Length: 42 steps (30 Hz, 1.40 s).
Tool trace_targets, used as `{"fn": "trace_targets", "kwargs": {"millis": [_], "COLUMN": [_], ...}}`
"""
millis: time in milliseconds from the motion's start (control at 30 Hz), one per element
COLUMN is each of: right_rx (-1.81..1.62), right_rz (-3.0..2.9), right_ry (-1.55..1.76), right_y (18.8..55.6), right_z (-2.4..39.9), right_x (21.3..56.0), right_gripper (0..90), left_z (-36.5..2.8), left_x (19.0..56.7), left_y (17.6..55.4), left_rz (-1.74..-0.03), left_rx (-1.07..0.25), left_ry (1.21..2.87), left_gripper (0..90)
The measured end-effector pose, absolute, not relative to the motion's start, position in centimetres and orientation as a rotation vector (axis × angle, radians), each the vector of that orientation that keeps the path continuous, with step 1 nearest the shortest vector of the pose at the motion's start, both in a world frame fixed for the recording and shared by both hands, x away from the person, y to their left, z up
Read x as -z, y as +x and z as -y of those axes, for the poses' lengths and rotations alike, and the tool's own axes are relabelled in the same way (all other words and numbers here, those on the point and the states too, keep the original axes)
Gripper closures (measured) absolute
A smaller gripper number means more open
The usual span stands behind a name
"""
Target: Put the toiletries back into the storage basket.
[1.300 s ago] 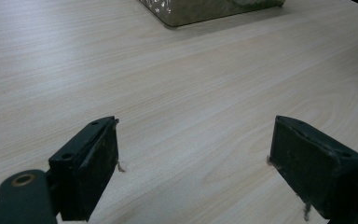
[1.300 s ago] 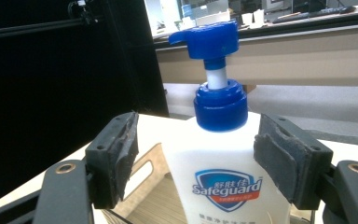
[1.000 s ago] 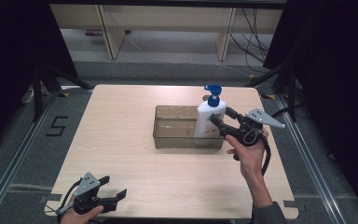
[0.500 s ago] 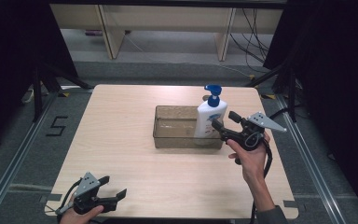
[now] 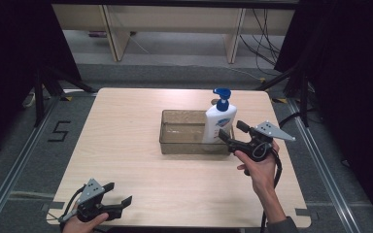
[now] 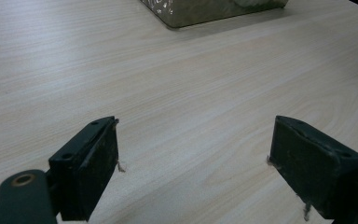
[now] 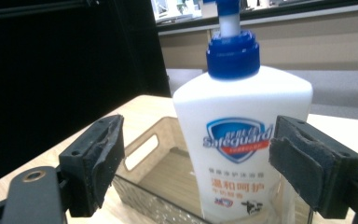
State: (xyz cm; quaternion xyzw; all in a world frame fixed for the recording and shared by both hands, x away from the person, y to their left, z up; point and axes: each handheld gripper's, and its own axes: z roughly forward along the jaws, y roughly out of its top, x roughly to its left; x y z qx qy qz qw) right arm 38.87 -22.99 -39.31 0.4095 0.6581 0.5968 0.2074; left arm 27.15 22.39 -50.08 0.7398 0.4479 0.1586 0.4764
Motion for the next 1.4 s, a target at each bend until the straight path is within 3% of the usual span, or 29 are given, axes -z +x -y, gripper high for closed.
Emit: {"fn": "trace_targets", "kwargs": {"millis": [400, 1400], "right_rx": [-1.644, -1.659], "right_rz": [-1.84, -1.95], "right_ry": [1.149, 1.09], "right_y": [37.9, 35.7], "right_z": [24.0, 21.3], "right_x": [40.2, 42.1], "right_gripper": [17.4, 15.3], "left_z": [-22.4, -22.2], "left_x": [50.1, 50.0], "left_y": [27.1, 27.1], "left_rz": [-1.097, -1.081], "left_rx": [-0.388, -0.385], "left_ry": [1.818, 1.829], "left_gripper": [14.8, 14.8]}}
